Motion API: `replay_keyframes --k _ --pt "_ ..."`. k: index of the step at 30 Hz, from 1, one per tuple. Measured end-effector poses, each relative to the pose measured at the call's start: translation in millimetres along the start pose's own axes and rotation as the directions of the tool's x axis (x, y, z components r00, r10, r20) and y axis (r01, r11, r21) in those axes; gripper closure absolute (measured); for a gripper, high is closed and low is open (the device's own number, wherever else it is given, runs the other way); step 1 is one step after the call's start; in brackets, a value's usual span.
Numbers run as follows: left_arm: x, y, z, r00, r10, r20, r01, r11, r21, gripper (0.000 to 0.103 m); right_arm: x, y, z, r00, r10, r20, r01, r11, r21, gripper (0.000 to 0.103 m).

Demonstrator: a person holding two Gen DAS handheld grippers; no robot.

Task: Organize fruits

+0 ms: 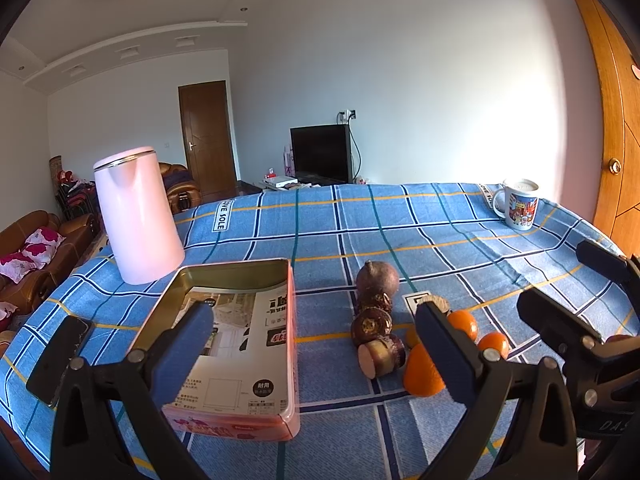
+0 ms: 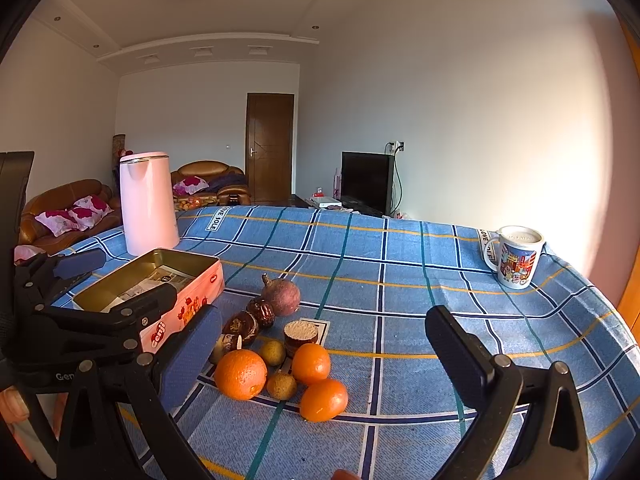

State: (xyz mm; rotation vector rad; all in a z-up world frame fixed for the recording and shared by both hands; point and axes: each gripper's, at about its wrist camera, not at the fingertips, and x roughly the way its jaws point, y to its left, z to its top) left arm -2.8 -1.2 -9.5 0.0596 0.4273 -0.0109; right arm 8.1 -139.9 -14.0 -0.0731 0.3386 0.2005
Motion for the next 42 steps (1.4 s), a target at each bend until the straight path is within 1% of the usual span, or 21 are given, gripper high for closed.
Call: replay_keyframes --k 9,13,15,18,21,23,28,29,30,31,33,35,36,37,38,39,41,42 --pt "0.3 0.1 -2.9 1.0 -0.002 -0.006 0.002 1.0 -0.002 0.0 0.8 -1.5 -2.8 1.0 0.0 -0.005 0.0 1.0 0.003 0.001" --pt "-0.1 3.4 -7.4 1.0 -0.017 -0.006 0.017 1.0 -0.015 0.0 -0.8 -12.5 -12.3 1.0 0.003 -0.012 -0.002 1.0 0.022 0.001" --pt "2.0 2.2 -10.9 0.999 -0.031 -0.014 0.03 0.999 -0.019 0.0 0.5 -22.6 -21.8 0.999 -0.001 -0.032 0.002 0.999 0.037 0.001" --pt "8.0 -4.5 -18.0 0.996 -0.074 -0.043 0.073 0.997 -0.017 0.0 6.7 -33.9 -38.3 0.997 0.001 -0.082 0.003 0.999 0.054 0.001" --pt "12.3 -14.8 -25.0 0.992 -0.108 -0.068 0.108 0.994 -0.003 0.0 16.1 -34.2 -46.6 0.991 0.019 -0.132 -0.012 0.999 0.052 0.002" --pt "13.9 -22.1 -28.3 0.99 -0.119 -0.074 0.12 0.993 0.016 0.0 22.5 -31.4 -48.3 0.987 0.037 -0.157 -0.03 0.999 0.043 0.004" --pt "20.2 -29.1 -33.6 0.983 -0.153 -0.1 0.155 0.988 0.015 0.003 41.5 -25.5 -52.6 0.969 0.063 -0.239 -0.063 0.998 0.008 0.026" --pt "21.7 -30.3 -34.4 0.982 -0.157 -0.108 0.16 0.987 0.016 0.004 45.3 -26.5 -53.7 0.964 0.073 -0.257 -0.073 0.997 0.012 0.028" --pt "23.1 -31.1 -35.1 0.979 -0.165 -0.116 0.168 0.986 0.013 0.005 48.2 -27.8 -54.5 0.959 0.082 -0.273 -0.079 0.997 0.021 0.033" --pt "24.6 -32.3 -35.9 0.976 -0.177 -0.124 0.179 0.984 0.01 0.01 50.5 -29.2 -54.7 0.955 0.089 -0.284 -0.084 0.996 0.03 0.038" --pt "27.7 -35.4 -37.5 0.97 -0.196 -0.146 0.199 0.98 0.009 0.014 55.5 -30.1 -55.2 0.944 0.112 -0.309 -0.104 0.994 0.04 0.041" --pt "30.0 -39.3 -39.0 0.966 -0.209 -0.155 0.213 0.977 0.01 0.015 60.1 -28.0 -56.9 0.931 0.136 -0.339 -0.133 0.991 0.033 0.047" --pt "32.2 -41.8 -39.8 0.963 -0.213 -0.163 0.218 0.976 0.013 0.017 62.0 -27.1 -57.4 0.925 0.147 -0.351 -0.145 0.989 0.032 0.053" --pt "34.4 -43.1 -40.2 0.959 -0.222 -0.174 0.227 0.974 0.009 0.018 63.3 -26.4 -58.1 0.92 0.156 -0.359 -0.154 0.987 0.032 0.054" --pt "36.6 -44.6 -40.2 0.956 -0.232 -0.182 0.236 0.972 0.003 0.019 63.6 -25.9 -58.7 0.918 0.161 -0.362 -0.161 0.986 0.03 0.058" --pt "38.6 -46.1 -40.1 0.951 -0.241 -0.192 0.246 0.969 0.0 0.023 63.2 -25.7 -58.8 0.917 0.168 -0.361 -0.168 0.985 0.031 0.061" --pt "43.5 -49.0 -40.1 0.943 -0.253 -0.217 0.26 0.966 -0.001 0.028 62.3 -26.7 -58.5 0.917 0.178 -0.357 -0.177 0.984 0.035 0.061" --pt "45.6 -50.5 -40.1 0.939 -0.261 -0.226 0.267 0.964 -0.002 0.033 61.8 -28.1 -58.3 0.916 0.187 -0.354 -0.183 0.982 0.045 0.061"
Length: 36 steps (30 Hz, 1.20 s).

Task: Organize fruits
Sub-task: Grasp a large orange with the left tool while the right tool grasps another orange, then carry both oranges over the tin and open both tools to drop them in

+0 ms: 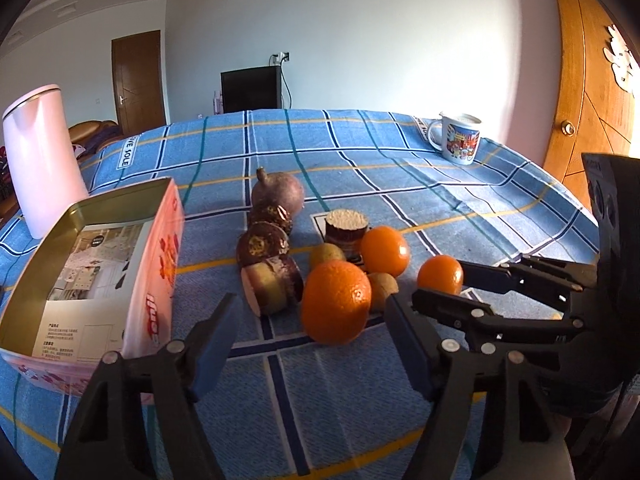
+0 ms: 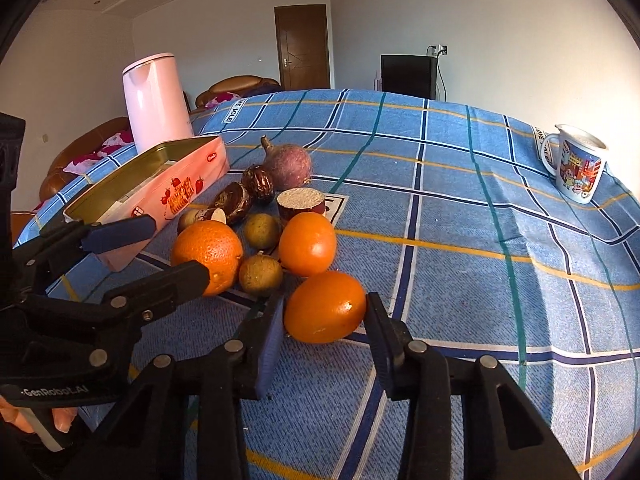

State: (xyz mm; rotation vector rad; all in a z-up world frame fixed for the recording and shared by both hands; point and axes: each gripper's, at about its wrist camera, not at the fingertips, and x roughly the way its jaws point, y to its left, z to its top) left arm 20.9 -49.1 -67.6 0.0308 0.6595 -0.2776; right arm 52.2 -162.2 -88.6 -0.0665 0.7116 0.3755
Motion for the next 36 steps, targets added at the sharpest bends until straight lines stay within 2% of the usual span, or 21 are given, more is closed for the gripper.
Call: replay_keyframes --k 1,6,11,15,21,26,36 --pt "2.2 -1.1 0.7 1.0 -0.012 -0.011 0.012 1.0 0.002 0.04 -0.8 -1.4 -0.1 1.0 0.007 0.006 -0.007 1.0 0.009 0.061" --pt "16.8 0.3 1.6 0.993 -0.074 -0.09 0.071 0.997 -0.031 0.064 -4.6 -4.7 0.6 0.999 0.009 0.033 -0.01 0.999 0.038 0.061" --pt "15.3 1.7 0.4 0.992 -0.095 -0.08 0.091 0.995 -0.051 0.064 -7.1 -4.2 0.4 0.998 0.009 0.059 -0.011 0.999 0.034 0.061" --pt "4.7 -0.9 -1.0 0.997 -0.07 -0.026 0.069 0.997 -0.025 0.065 -14.8 -4.7 -2.0 0.993 0.017 0.115 -0.021 0.999 0.034 0.061" --pt "-15.9 9.9 2.0 0.998 -0.006 0.062 0.007 1.0 -0.013 0.065 -24.9 -3.7 -4.7 0.982 0.007 0.189 -0.013 0.999 0.031 0.061" --pt "-36.0 25.7 7.2 0.988 0.06 0.144 -0.058 0.998 -0.015 0.065 -29.8 4.0 -2.4 0.977 -0.021 0.212 0.021 1.0 0.002 0.061" --pt "-50.6 73.8 16.9 0.972 0.156 0.178 -0.141 0.985 -0.095 0.065 -38.7 33.3 30.3 0.961 0.013 0.278 0.01 0.997 -0.079 0.061"
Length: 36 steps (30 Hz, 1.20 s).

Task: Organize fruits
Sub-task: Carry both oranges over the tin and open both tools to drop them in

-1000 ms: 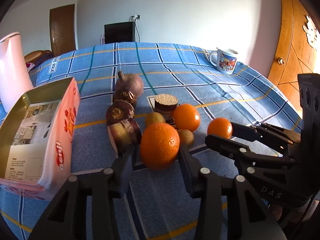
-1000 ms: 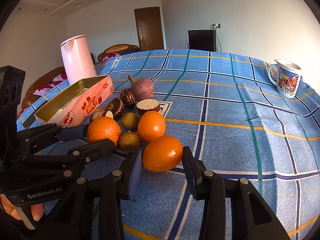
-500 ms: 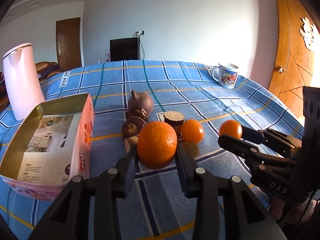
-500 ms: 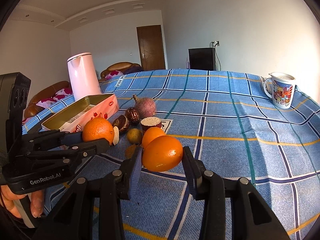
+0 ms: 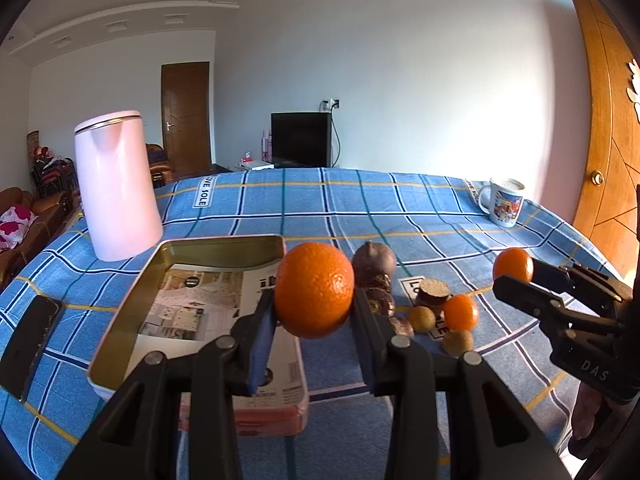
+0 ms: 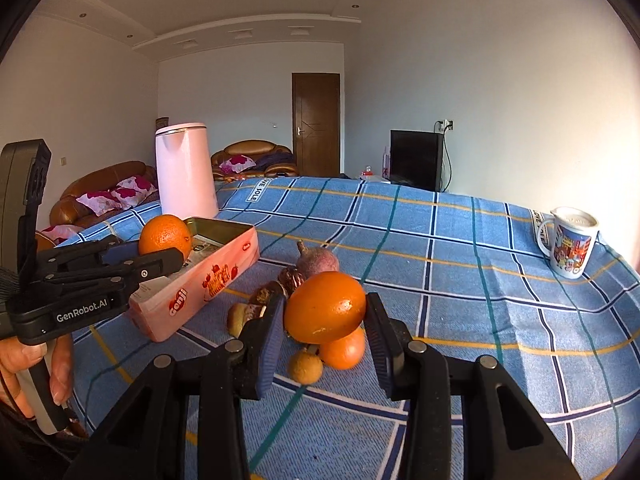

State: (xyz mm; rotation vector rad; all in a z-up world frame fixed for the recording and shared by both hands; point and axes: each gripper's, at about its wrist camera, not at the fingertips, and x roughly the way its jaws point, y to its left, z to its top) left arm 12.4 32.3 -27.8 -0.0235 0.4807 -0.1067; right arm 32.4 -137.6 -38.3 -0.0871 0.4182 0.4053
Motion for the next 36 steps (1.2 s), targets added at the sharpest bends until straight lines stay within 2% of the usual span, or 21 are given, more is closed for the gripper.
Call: replay_keyframes --k 8,12,19,27,36 --pt "3.9 35.8 6.6 0.998 0.066 0.004 -0.066 0.997 -0.043 0.065 23.5 39.7 32.0 0.996 0.09 0.01 -0.089 0.994 -0.063 0.061" --pt "8.0 50.9 8.8 0.995 0.096 -0.002 -0.096 0.994 -0.058 0.065 44.3 61.1 46.5 0.989 0.148 -0.014 -0.148 0.986 -0.076 0.061" --pt "19.3 75.5 8.2 0.992 0.116 -0.043 -0.119 0.989 -0.09 0.065 81.1 93.7 58.8 0.98 0.19 -0.063 -0.196 0.974 -0.109 0.061" --pt "29.7 93.3 4.7 0.989 0.128 -0.08 -0.136 0.986 -0.097 0.065 116.9 117.3 56.4 0.973 0.182 -0.139 -0.201 0.97 -0.137 0.061" --pt "37.2 102.5 -0.6 0.985 0.125 -0.12 -0.138 0.985 -0.106 0.065 134.5 131.7 48.4 0.963 0.186 -0.196 -0.219 0.962 -0.162 0.061"
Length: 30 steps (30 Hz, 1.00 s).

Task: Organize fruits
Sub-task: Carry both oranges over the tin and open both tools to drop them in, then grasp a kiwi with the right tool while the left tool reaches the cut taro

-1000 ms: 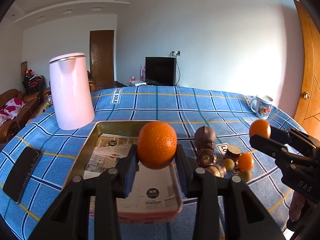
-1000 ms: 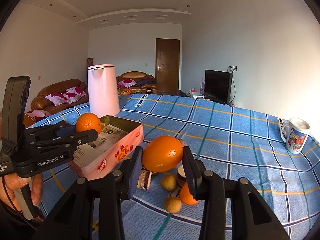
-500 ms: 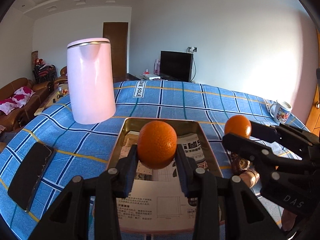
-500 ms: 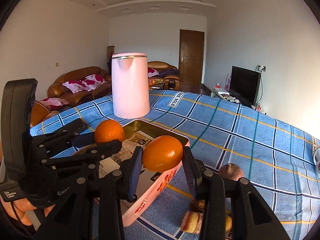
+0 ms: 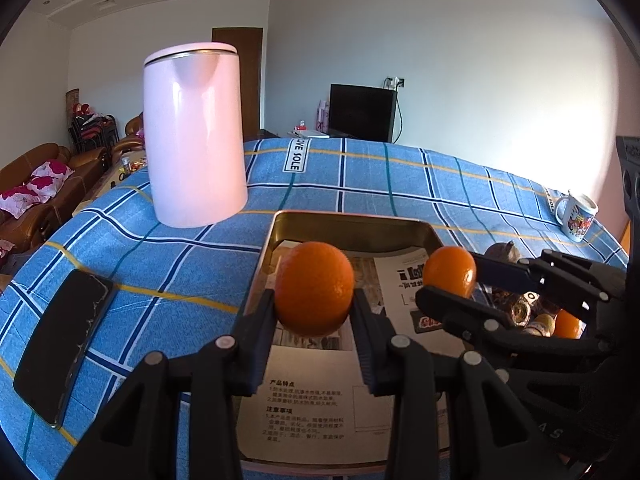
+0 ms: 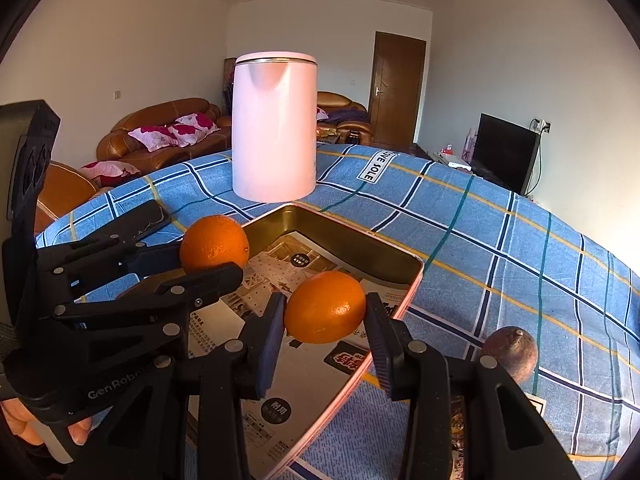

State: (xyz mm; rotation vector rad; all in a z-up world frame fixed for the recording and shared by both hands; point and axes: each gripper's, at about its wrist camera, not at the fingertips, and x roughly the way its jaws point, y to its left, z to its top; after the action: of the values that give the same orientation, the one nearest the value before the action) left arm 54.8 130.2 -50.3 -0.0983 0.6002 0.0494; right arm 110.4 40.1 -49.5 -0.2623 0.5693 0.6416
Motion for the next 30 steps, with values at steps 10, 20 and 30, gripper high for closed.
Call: replay_keyframes --k 10,20,30 --pt "6.1 4.7 -0.8 0.999 0.01 -0.037 -0.01 1.0 0.0 0.065 10.5 3.3 1.0 0.999 0.013 -0.043 -0.014 1.0 -0.013 0.061" --pt "2.9 6.5 -1.2 0.999 0.031 -0.022 -0.031 1.0 -0.003 0.064 14.0 0.0 0.1 0.999 0.005 -0.051 -0.005 1.0 0.006 0.052" --pt "-43.3 -15.9 -5.8 0.995 -0.016 0.1 0.015 1.0 0.018 0.018 -60.7 -32.2 -33.9 0.999 -0.042 0.032 0.039 0.997 0.063 0.036"
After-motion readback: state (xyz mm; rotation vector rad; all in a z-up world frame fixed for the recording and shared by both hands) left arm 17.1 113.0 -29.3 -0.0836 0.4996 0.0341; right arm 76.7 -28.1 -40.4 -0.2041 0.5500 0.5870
